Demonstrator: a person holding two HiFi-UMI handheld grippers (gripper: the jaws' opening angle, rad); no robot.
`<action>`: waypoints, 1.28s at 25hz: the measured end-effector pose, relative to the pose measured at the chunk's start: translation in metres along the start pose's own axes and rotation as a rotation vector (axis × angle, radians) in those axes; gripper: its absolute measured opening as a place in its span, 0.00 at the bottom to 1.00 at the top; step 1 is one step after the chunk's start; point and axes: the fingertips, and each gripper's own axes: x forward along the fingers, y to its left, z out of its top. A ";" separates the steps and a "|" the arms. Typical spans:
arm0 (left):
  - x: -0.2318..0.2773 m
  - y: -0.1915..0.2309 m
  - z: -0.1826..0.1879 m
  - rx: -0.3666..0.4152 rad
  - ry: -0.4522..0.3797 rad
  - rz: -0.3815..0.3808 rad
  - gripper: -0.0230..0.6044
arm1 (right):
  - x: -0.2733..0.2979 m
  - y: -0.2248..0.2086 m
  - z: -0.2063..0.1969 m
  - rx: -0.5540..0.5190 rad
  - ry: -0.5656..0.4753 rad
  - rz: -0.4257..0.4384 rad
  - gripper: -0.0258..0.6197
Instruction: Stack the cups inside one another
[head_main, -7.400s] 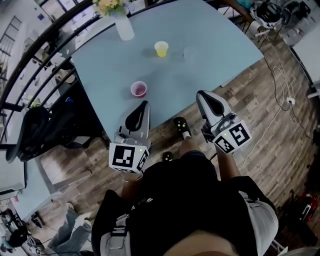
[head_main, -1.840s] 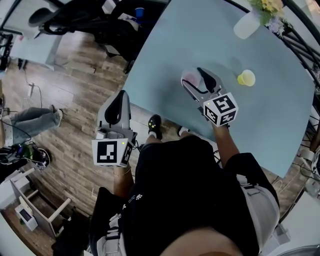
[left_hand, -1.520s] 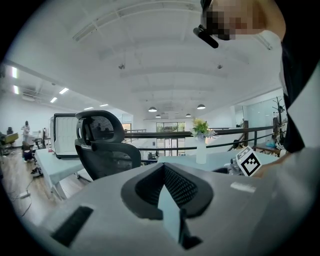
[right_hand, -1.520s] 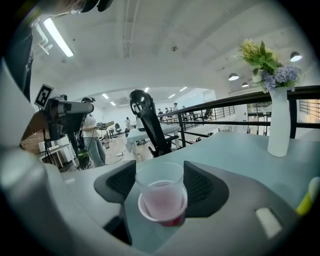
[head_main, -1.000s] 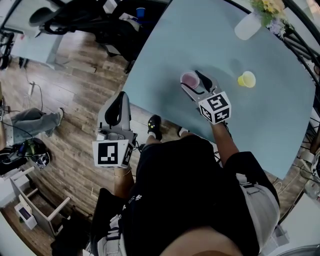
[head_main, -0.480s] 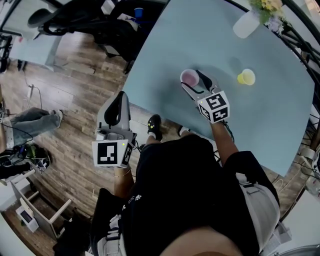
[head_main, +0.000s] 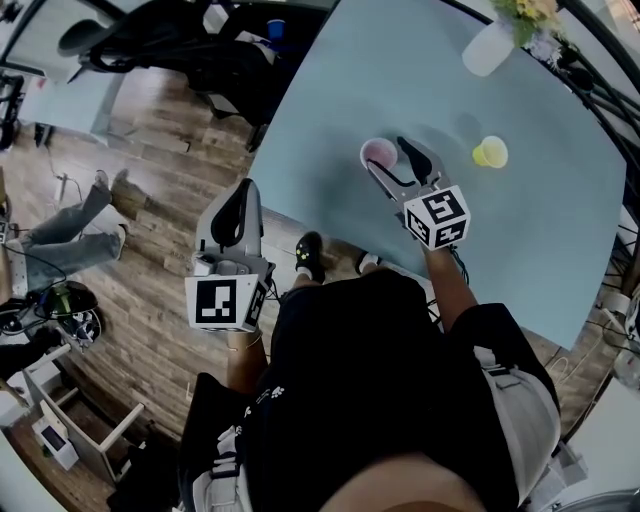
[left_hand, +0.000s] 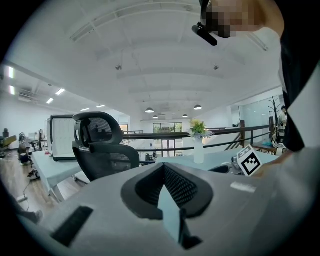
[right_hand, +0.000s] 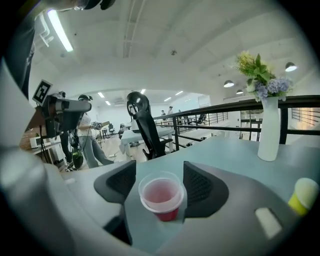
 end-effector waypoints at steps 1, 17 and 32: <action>0.001 0.000 0.001 0.002 -0.002 -0.004 0.02 | -0.003 -0.001 0.006 0.007 -0.024 -0.005 0.50; 0.032 -0.028 0.005 0.025 -0.039 -0.179 0.02 | -0.072 -0.012 0.047 0.050 -0.249 -0.162 0.06; 0.063 -0.096 0.021 0.062 -0.067 -0.343 0.02 | -0.159 -0.061 0.039 0.066 -0.288 -0.386 0.06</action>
